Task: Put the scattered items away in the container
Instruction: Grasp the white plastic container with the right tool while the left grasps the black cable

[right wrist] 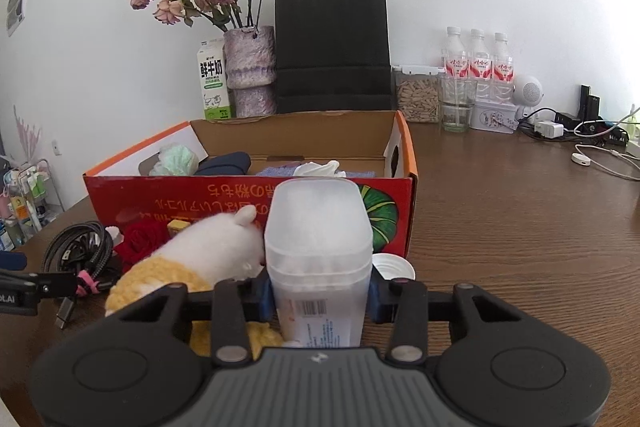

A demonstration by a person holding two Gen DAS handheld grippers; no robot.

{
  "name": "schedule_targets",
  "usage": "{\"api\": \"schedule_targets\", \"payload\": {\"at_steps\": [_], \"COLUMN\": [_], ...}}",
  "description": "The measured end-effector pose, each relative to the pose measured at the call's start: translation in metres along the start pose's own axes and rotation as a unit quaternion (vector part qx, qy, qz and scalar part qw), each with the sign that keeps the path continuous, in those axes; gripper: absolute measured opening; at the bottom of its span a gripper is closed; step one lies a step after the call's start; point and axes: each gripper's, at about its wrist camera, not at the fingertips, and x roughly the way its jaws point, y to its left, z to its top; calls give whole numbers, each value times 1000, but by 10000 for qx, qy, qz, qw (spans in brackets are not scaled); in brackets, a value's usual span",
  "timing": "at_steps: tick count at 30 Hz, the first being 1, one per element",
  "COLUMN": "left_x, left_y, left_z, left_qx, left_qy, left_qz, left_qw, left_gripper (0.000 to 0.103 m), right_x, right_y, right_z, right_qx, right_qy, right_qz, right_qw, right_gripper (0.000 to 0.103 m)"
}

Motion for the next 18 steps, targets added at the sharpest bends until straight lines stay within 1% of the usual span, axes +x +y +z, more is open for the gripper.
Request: {"api": "schedule_targets", "payload": {"at_steps": [5,10,16,18], "left_x": [10,19,25,27], "left_y": [-8,-16,-15,-14], "left_z": [3,8,15,15], "left_qx": [192,665,911,968], "left_qy": [54,62,87,130], "left_qz": [0,55,-104,-237], "left_qw": [9998,9978,9958,9949], "left_gripper": [103,103,103,103], "right_x": [-6,-8,-8,-8], "right_y": [-4,-4,-4,-4], "right_z": [-7,-9,-10,-11], "right_qx": [-75,-158,-130,-136], "right_qy": [-164,-203,-198,-194], "right_qz": [-169,-176,-142,-141], "right_qw": [9997,9995,9996,9996], "right_gripper": [40,40,40,40]}}
